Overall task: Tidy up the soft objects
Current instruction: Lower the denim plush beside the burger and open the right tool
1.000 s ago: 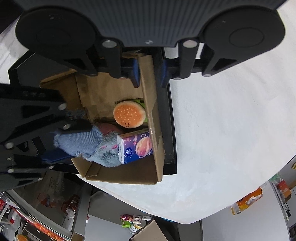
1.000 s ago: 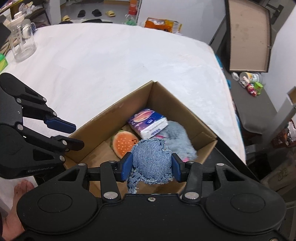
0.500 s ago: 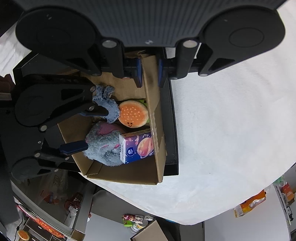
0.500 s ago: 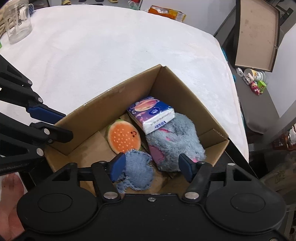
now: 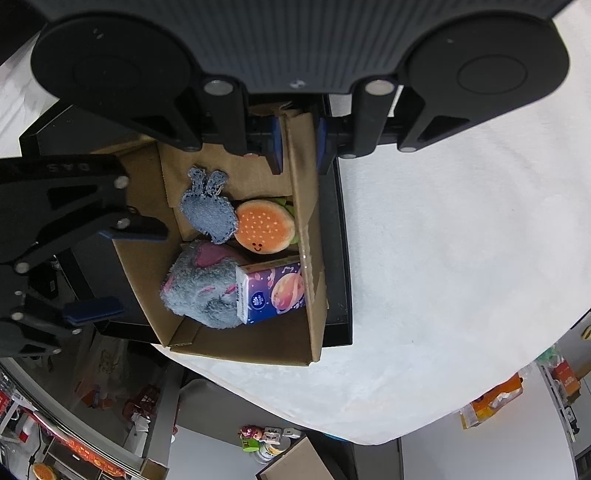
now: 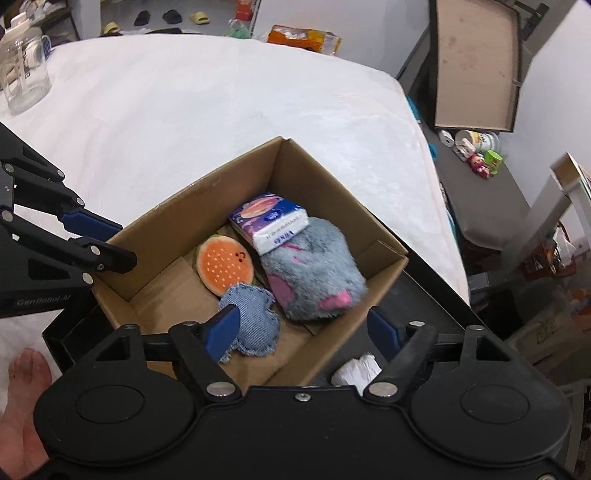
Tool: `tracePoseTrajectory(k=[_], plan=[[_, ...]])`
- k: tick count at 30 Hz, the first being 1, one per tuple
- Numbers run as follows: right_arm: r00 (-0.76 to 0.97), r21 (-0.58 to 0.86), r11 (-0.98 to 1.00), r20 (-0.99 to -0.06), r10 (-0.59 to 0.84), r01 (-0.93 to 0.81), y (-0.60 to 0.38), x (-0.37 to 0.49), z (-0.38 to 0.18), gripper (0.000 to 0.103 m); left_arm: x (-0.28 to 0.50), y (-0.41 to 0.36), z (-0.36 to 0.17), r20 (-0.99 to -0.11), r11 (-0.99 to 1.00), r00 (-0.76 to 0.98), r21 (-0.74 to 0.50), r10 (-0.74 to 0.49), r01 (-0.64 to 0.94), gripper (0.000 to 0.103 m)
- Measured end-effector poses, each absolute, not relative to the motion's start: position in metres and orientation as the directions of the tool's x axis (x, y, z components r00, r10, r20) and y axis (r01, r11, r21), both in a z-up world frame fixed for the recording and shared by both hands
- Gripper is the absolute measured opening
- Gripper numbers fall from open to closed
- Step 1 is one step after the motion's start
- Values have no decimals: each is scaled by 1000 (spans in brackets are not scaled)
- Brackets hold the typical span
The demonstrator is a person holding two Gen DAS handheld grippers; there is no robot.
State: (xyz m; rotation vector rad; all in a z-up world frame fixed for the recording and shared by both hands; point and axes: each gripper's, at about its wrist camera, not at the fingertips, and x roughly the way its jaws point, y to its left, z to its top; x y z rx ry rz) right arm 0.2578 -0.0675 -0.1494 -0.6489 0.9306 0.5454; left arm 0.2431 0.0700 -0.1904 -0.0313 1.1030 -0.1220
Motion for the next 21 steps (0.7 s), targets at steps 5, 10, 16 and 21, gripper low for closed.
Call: tracePoseTrajectory(k=[5, 10, 16, 21], plan=[[499, -256, 715, -854, 148, -651, -84, 254, -143, 77, 241, 60, -186, -892, 993, 441, -62, -102, 103, 21], [510, -253, 735, -848, 145, -629, -102, 248, -140, 80, 241, 52, -182, -894, 994, 440, -40, -82, 102, 32], [518, -238, 759, -842, 149, -606, -124, 243, -139, 82, 242, 44, -178, -894, 995, 445, -15, -58, 100, 43], [520, -204, 789, -838, 165, -579, -143, 241, -141, 83, 243, 37, -178, -897, 995, 441, 7, -36, 97, 50]])
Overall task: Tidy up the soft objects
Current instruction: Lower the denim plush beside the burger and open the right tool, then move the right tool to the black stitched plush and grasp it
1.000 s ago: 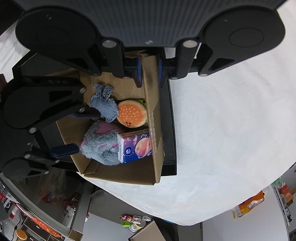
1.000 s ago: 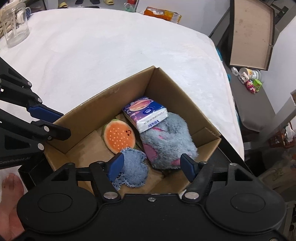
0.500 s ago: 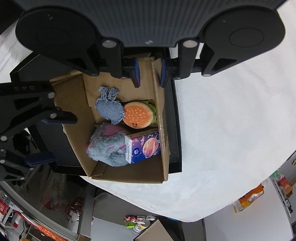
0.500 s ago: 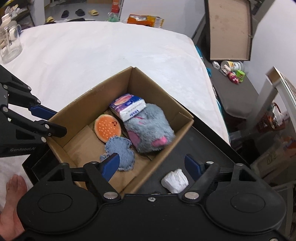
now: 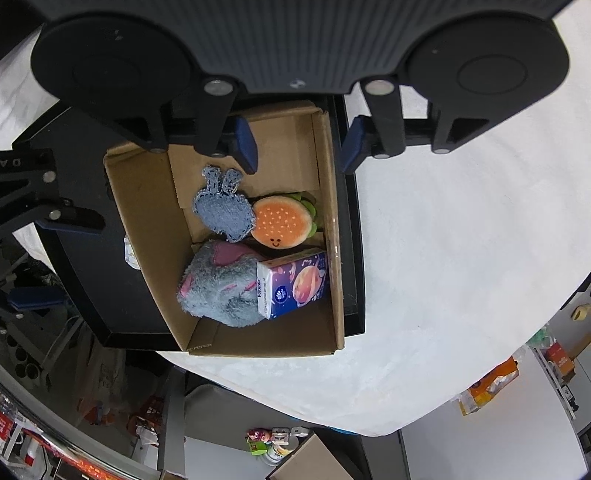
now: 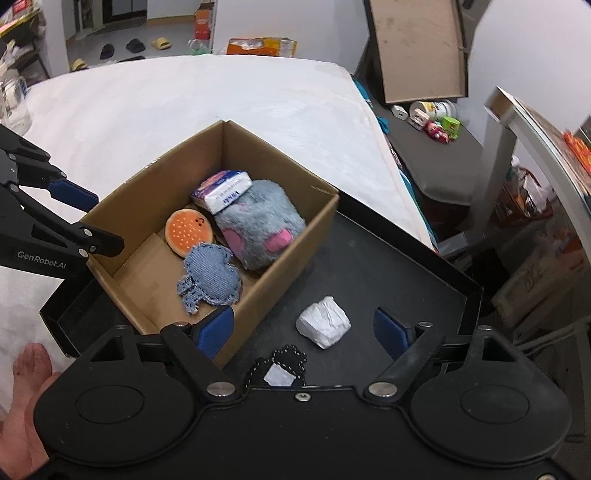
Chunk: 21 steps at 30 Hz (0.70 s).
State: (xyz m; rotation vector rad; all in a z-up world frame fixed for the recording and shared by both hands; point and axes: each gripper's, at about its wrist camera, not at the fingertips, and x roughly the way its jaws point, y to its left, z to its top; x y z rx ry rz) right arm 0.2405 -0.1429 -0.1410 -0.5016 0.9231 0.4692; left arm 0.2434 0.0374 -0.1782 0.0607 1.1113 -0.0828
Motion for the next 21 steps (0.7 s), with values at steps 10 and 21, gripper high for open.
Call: tracePoseTrajectory(k=[10, 21], plan=[[530, -118, 845, -821, 213, -521, -176, 229, -153, 86, 245, 27, -183, -909, 995, 417, 55, 14, 85, 60], [538, -17, 901, -807, 244, -434, -210, 225, -175, 86, 251, 8, -190, -914, 988, 401, 110, 58, 107, 68]])
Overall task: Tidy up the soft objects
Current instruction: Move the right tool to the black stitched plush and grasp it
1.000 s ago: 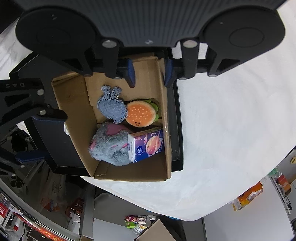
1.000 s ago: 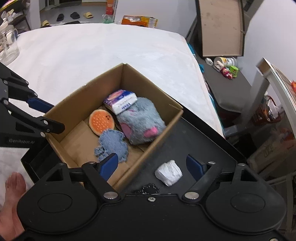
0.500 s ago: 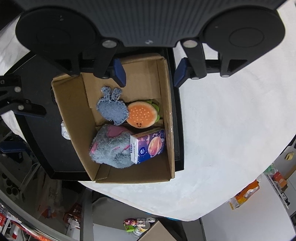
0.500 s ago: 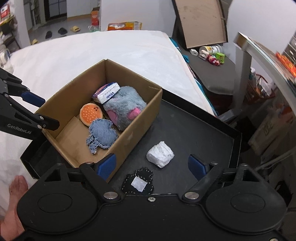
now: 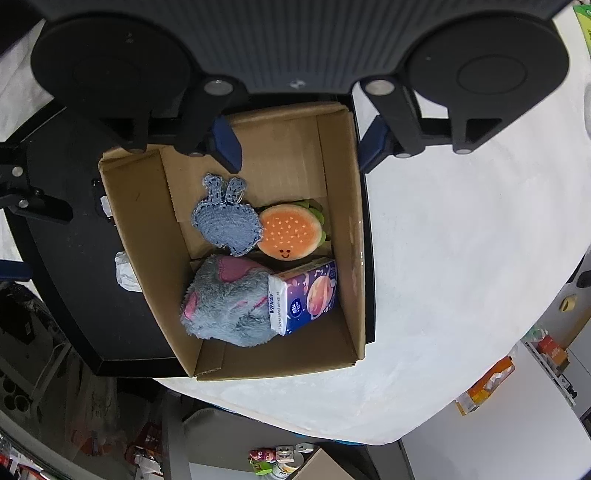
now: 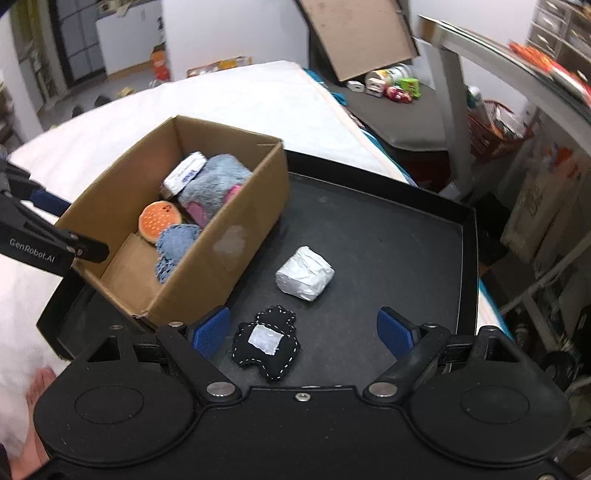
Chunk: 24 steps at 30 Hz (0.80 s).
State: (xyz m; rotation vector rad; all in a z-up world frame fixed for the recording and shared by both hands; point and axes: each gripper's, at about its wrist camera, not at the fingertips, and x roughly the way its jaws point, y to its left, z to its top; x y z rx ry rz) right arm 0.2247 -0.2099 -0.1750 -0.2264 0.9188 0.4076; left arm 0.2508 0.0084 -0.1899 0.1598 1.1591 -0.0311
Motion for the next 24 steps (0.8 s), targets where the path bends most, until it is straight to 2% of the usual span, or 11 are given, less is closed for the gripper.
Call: tracePoseTrajectory(k=[16, 24], plan=[[533, 217, 932, -772, 345, -289, -237, 221, -216, 85, 261, -2, -199, -916, 981, 380, 174, 128, 89, 69], [523, 286, 934, -774, 357, -214, -229, 214, -241, 78, 264, -6, -202, -915, 977, 375, 195, 148, 89, 72]])
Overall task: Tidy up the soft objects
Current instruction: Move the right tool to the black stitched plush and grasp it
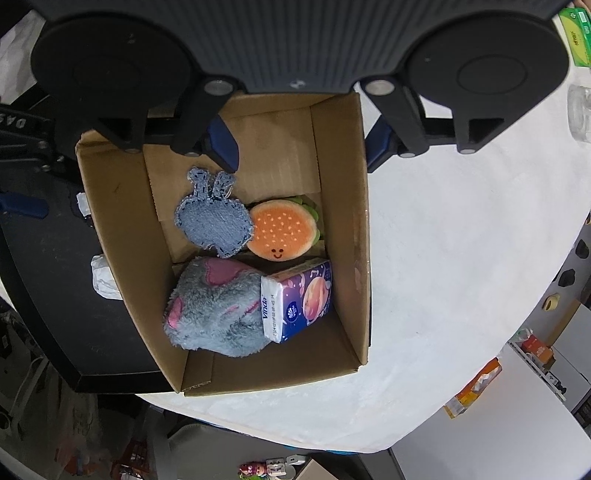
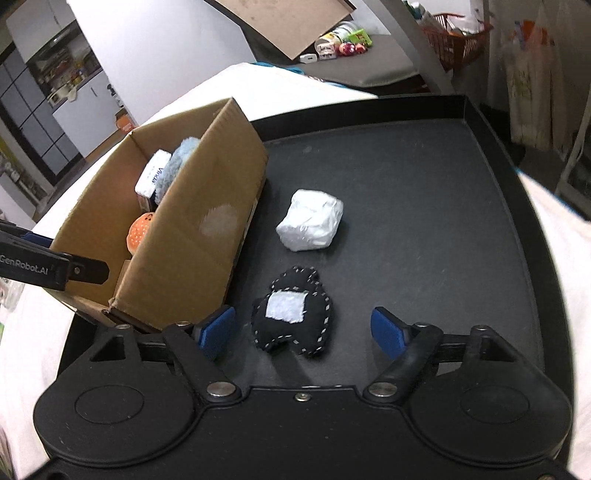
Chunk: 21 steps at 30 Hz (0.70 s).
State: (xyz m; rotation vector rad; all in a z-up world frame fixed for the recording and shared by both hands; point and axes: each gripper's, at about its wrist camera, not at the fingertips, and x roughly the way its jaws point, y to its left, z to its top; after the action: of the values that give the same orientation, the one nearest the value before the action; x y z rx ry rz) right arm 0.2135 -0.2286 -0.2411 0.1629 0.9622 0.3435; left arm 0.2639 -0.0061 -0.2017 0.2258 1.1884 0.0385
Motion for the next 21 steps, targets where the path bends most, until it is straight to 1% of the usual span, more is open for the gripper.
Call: tracePoseTrajectory(k=[2, 7, 8, 9, 10, 12, 15, 21], plan=[[526, 285, 937, -775, 351, -204, -224, 213, -246, 78, 264, -7, -202, -914, 976, 375, 199, 152, 91, 72], [534, 265, 946, -781, 324, -187, -217, 215, -251, 72, 264, -6, -202, -915, 976, 374, 198, 151, 90, 72], [536, 262, 947, -781, 321, -185, -218, 215, -251, 69, 264, -7, -203, -915, 976, 374, 199, 151, 91, 72], [540, 247, 951, -783, 310, -187, -218, 216, -250, 62, 264, -7, -203, -915, 975, 373, 202, 154, 91, 72], [544, 231, 954, -784, 299, -191, -218, 217, -250, 58, 264, -7, -203, -914, 975, 374, 203, 156, 92, 72], [550, 202, 960, -788, 276, -193, -218, 218, -249, 42, 265, -7, -203, -915, 975, 373, 204, 156, 91, 72], [545, 212, 959, -790, 281, -187, -225, 219, -249, 36, 265, -6, -203, -915, 975, 375, 200, 152, 92, 72], [532, 219, 962, -802, 273, -163, -231, 222, -246, 34, 263, -5, -201, -913, 976, 382, 195, 143, 100, 72]])
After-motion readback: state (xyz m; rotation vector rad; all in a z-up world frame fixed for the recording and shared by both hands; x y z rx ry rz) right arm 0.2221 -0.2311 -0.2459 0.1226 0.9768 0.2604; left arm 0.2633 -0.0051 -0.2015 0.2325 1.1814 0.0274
